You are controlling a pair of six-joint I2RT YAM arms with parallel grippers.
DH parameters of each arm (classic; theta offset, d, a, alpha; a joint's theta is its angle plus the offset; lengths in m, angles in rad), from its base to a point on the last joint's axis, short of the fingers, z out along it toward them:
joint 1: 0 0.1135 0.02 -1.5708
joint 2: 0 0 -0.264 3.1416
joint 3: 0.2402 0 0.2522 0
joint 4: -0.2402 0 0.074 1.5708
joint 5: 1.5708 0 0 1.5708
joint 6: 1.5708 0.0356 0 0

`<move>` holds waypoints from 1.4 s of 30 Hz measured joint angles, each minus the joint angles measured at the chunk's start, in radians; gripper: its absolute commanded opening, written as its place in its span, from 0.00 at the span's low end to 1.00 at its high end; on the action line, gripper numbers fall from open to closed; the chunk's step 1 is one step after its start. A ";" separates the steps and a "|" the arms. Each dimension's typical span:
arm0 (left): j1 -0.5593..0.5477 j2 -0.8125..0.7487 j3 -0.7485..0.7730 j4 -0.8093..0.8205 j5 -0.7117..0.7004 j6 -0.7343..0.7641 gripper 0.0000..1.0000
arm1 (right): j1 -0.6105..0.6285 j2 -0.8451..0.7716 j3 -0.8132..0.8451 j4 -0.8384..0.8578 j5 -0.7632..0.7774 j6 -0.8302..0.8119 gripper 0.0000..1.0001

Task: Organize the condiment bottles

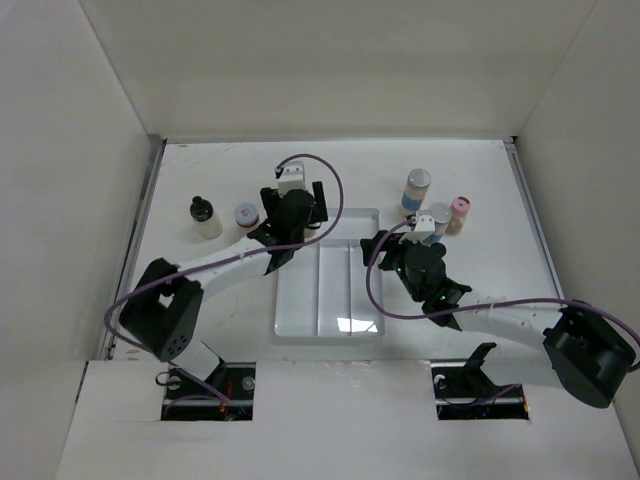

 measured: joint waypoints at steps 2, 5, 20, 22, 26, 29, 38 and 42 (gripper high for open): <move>-0.006 -0.085 -0.024 0.002 -0.013 0.003 0.88 | -0.002 0.000 0.000 0.000 -0.001 0.000 0.82; 0.001 -0.229 -0.060 0.003 -0.048 0.003 0.88 | -0.002 0.000 0.000 0.000 0.000 0.000 0.70; 0.395 -0.235 -0.156 -0.085 -0.188 -0.076 0.90 | -0.002 0.034 0.001 -0.004 -0.041 0.021 0.76; 0.415 -0.205 -0.156 -0.085 -0.194 -0.078 0.90 | -0.002 0.040 0.003 -0.004 -0.041 0.019 0.79; 0.459 -0.171 -0.156 -0.064 -0.204 -0.079 0.89 | -0.002 0.051 0.004 -0.008 -0.041 0.018 0.80; 0.497 -0.138 -0.156 -0.044 -0.207 -0.082 0.88 | -0.002 0.054 0.005 -0.008 -0.041 0.019 0.79; 0.553 -0.040 -0.146 -0.006 -0.153 -0.086 0.85 | -0.002 0.066 0.012 -0.016 -0.042 0.018 0.79; 0.558 -0.013 -0.129 -0.003 -0.134 -0.086 0.84 | -0.002 0.074 0.019 -0.015 -0.042 0.018 0.78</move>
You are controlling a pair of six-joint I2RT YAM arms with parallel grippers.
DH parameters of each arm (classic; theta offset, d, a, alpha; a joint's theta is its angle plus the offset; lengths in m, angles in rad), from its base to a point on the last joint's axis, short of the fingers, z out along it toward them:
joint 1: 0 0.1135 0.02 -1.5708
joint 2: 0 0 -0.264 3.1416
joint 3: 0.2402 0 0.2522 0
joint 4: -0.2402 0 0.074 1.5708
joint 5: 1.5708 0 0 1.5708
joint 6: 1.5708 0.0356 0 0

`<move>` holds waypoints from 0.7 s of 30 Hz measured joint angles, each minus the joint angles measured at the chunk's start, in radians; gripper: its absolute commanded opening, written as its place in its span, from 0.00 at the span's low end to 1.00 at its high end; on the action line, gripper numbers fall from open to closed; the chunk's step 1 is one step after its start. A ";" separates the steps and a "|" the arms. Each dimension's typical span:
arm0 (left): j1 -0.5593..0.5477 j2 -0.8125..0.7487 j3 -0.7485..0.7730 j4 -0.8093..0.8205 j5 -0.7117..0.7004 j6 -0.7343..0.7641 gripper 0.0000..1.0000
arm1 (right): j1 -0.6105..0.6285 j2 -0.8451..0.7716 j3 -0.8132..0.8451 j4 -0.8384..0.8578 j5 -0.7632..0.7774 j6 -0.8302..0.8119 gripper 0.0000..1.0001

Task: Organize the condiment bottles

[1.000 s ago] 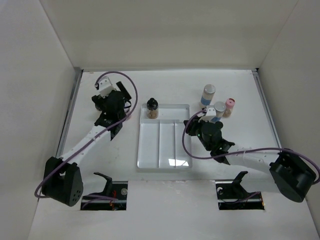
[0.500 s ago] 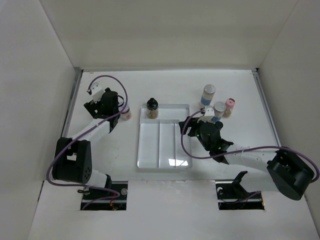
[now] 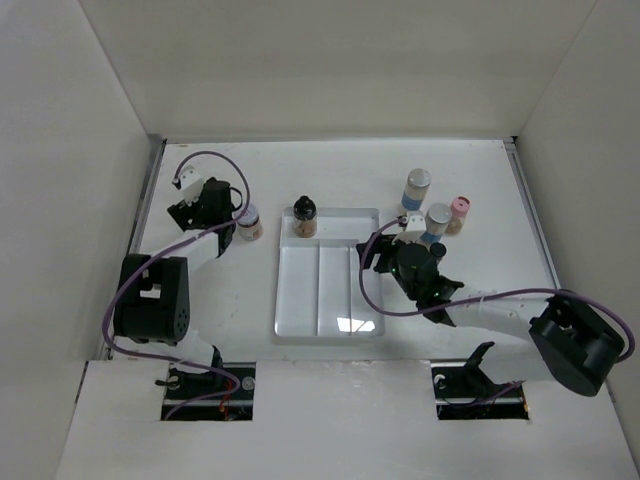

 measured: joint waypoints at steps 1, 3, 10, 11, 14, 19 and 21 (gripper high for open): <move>0.000 0.002 0.004 0.002 0.003 0.000 0.84 | 0.000 0.005 0.002 -0.001 -0.002 0.000 0.78; 0.000 0.010 0.020 0.005 0.007 0.000 0.77 | 0.001 0.010 0.004 -0.001 -0.003 0.000 0.78; 0.003 0.043 0.076 0.024 0.013 0.005 0.48 | 0.004 0.008 0.004 -0.001 -0.004 0.000 0.78; 0.002 0.044 0.076 0.024 0.013 0.005 0.46 | 0.005 0.007 0.004 -0.001 -0.004 0.000 0.78; -0.003 0.040 0.074 0.023 0.012 0.005 0.42 | 0.005 0.007 0.004 -0.002 -0.005 0.000 0.78; -0.040 -0.036 0.017 0.002 -0.003 0.006 0.40 | 0.005 0.007 0.004 -0.001 -0.006 0.000 0.78; -0.064 -0.094 -0.016 -0.007 -0.014 0.007 0.39 | 0.005 0.007 0.004 -0.002 -0.006 -0.001 0.78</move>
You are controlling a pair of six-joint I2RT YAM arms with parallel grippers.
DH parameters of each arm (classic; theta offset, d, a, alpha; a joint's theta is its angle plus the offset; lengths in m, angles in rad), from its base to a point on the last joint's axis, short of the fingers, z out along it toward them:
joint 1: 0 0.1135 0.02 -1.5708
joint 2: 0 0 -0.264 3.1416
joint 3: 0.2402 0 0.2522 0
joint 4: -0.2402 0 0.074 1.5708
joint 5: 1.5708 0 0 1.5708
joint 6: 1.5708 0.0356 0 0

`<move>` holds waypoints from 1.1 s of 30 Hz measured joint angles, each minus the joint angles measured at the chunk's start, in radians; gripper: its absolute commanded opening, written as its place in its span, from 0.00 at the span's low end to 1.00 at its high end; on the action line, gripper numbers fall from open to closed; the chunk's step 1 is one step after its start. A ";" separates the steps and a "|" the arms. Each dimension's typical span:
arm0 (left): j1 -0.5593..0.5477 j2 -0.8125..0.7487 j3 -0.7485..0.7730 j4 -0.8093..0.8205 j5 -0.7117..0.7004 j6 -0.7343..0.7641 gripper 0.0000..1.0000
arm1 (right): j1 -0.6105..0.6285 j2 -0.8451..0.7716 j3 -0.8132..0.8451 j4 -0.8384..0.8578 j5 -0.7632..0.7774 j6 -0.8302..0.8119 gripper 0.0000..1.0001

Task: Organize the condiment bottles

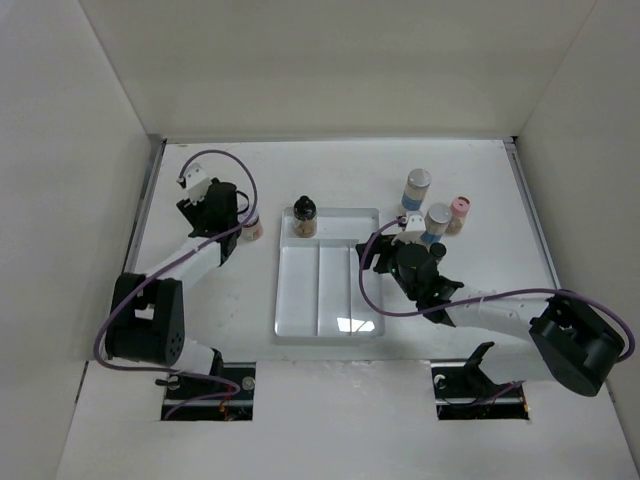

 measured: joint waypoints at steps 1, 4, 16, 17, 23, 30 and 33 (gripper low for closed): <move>-0.010 -0.027 -0.013 -0.002 -0.005 0.000 0.39 | 0.000 0.000 0.000 0.000 0.000 0.000 0.78; -0.042 -0.124 -0.047 -0.023 -0.017 0.001 0.38 | 0.000 -0.002 0.000 0.002 0.000 0.000 0.78; -0.261 -0.541 -0.057 -0.129 -0.108 0.056 0.38 | -0.001 -0.021 0.000 0.000 0.000 0.000 0.78; -0.287 -0.551 -0.039 -0.137 -0.112 0.064 0.38 | -0.005 -0.024 0.000 0.000 0.000 0.000 0.78; -0.518 -0.471 0.097 -0.123 -0.109 0.085 0.38 | -0.011 -0.031 -0.004 0.002 0.013 0.002 0.75; -0.690 -0.246 0.216 -0.027 -0.008 0.092 0.38 | -0.014 -0.031 -0.005 0.002 0.037 0.001 0.75; -0.710 -0.151 0.249 0.019 0.032 0.093 0.38 | -0.014 -0.040 -0.010 0.002 0.042 0.001 0.75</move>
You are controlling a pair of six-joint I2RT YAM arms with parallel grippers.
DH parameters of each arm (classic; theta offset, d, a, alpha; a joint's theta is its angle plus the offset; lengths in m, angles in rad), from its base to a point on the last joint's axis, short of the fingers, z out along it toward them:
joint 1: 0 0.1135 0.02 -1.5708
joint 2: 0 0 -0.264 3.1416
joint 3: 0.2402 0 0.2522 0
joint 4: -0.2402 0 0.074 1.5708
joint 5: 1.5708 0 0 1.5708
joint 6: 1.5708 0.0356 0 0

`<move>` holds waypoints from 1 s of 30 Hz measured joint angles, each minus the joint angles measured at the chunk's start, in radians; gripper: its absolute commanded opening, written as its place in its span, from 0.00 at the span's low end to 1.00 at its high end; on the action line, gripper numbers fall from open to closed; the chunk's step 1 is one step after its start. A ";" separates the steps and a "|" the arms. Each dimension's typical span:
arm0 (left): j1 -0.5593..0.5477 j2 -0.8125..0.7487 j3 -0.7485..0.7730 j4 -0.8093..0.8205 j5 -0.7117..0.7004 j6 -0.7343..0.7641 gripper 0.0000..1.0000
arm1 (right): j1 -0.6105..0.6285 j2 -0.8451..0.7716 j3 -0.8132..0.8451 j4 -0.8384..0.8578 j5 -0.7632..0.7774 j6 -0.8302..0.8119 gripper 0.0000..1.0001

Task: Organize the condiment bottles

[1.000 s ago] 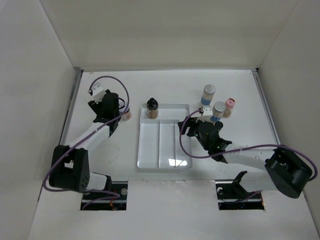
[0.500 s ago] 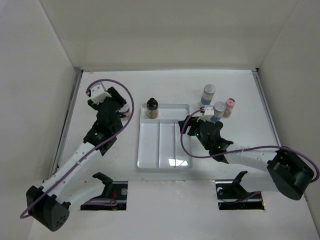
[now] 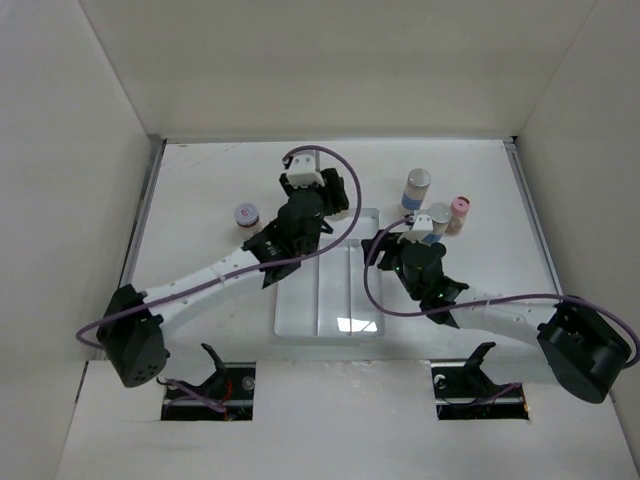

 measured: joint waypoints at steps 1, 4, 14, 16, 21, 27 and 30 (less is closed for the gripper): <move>-0.003 0.033 0.010 0.019 0.011 0.001 0.38 | 0.000 -0.007 -0.002 0.000 0.003 0.000 0.75; -0.004 0.135 0.041 0.063 0.045 0.010 0.38 | 0.000 -0.023 -0.003 0.003 0.010 0.000 0.75; 0.035 0.375 0.053 0.127 0.083 0.023 0.38 | 0.000 -0.069 -0.018 0.004 0.033 -0.001 0.76; 0.043 0.402 0.053 0.141 0.082 0.026 0.38 | 0.000 -0.077 -0.023 0.006 0.038 0.000 0.76; 0.060 0.459 0.047 0.198 0.081 0.030 0.39 | 0.000 -0.078 -0.027 0.012 0.045 -0.004 0.76; 0.075 0.498 -0.010 0.256 0.076 0.034 0.43 | 0.000 -0.078 -0.027 0.013 0.047 -0.006 0.76; 0.080 0.502 -0.029 0.296 0.066 0.037 0.53 | 0.000 -0.078 -0.027 0.013 0.049 -0.007 0.76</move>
